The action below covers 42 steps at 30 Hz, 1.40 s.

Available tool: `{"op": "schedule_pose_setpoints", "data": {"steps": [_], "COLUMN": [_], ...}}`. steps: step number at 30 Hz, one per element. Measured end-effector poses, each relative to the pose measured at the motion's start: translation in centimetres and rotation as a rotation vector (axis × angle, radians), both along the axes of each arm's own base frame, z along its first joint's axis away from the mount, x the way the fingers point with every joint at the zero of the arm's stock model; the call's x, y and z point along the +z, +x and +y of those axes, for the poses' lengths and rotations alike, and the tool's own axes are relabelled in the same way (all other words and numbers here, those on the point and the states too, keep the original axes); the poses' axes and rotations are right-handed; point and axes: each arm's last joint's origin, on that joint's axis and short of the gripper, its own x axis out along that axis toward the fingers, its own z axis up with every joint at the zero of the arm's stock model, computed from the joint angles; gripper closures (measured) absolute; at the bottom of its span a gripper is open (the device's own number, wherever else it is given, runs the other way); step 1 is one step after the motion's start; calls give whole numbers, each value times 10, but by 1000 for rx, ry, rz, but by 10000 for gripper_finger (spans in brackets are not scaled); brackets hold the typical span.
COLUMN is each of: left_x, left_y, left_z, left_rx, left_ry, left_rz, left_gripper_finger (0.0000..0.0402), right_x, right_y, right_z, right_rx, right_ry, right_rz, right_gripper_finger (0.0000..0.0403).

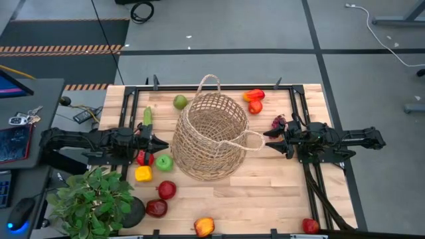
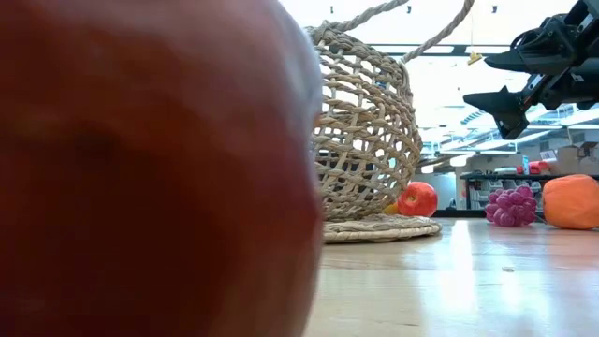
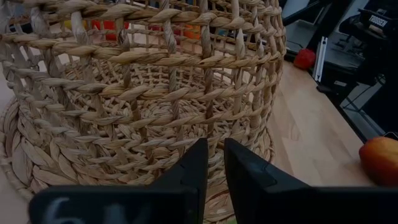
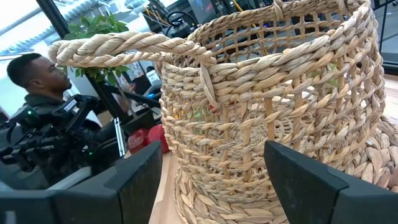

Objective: Build produce basket

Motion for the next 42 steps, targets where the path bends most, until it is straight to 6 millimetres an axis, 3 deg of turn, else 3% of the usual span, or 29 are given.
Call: {"op": "schedule_pose_setpoints", "data": {"steps": [42], "left_x": [0], "left_y": [0], "left_z": [0], "left_rx": [0], "left_ry": [0], "left_rz": [0], "left_gripper_finger": [340], "right_x": [0], "right_y": [0], "right_z": [0], "right_rx": [0], "right_ry": [0], "right_rz": [0], "right_gripper_finger": [118]}}
